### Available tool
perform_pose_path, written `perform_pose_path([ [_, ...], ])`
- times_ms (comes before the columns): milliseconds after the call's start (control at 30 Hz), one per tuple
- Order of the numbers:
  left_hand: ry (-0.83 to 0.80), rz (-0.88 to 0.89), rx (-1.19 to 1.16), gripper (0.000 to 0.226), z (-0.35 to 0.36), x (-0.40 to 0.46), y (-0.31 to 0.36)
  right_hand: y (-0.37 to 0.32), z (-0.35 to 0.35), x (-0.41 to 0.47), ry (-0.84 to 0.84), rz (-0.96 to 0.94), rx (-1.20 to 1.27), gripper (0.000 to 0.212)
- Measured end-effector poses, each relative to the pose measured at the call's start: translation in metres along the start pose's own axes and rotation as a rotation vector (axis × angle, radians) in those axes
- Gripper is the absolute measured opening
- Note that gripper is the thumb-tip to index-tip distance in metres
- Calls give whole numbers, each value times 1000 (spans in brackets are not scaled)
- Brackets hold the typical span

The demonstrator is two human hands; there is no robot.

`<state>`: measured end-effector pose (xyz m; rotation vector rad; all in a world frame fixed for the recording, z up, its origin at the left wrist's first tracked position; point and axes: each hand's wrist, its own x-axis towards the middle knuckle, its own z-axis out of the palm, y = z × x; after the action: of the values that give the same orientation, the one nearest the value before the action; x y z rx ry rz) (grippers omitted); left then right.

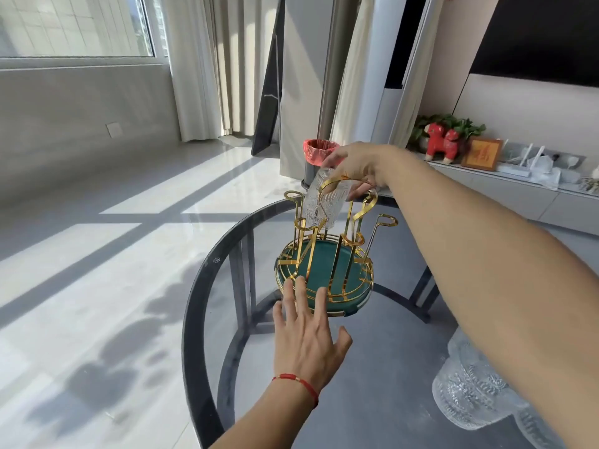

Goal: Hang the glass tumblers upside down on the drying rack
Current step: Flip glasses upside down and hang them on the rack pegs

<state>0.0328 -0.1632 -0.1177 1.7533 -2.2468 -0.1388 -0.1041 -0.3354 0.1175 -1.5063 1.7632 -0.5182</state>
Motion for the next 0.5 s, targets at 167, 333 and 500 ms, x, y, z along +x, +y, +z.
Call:
perform_pose_path([
  [167,5,-2,-4,76,1,0,0,-20,3,4,-174,81,-160,68],
  [333,2,-2,-2,76,2,1,0,-19,4,6,-161,63,-185,59],
  [500,-1,-3,3,78,1,1,0,3,5,-2,-47,-9,-76,43],
])
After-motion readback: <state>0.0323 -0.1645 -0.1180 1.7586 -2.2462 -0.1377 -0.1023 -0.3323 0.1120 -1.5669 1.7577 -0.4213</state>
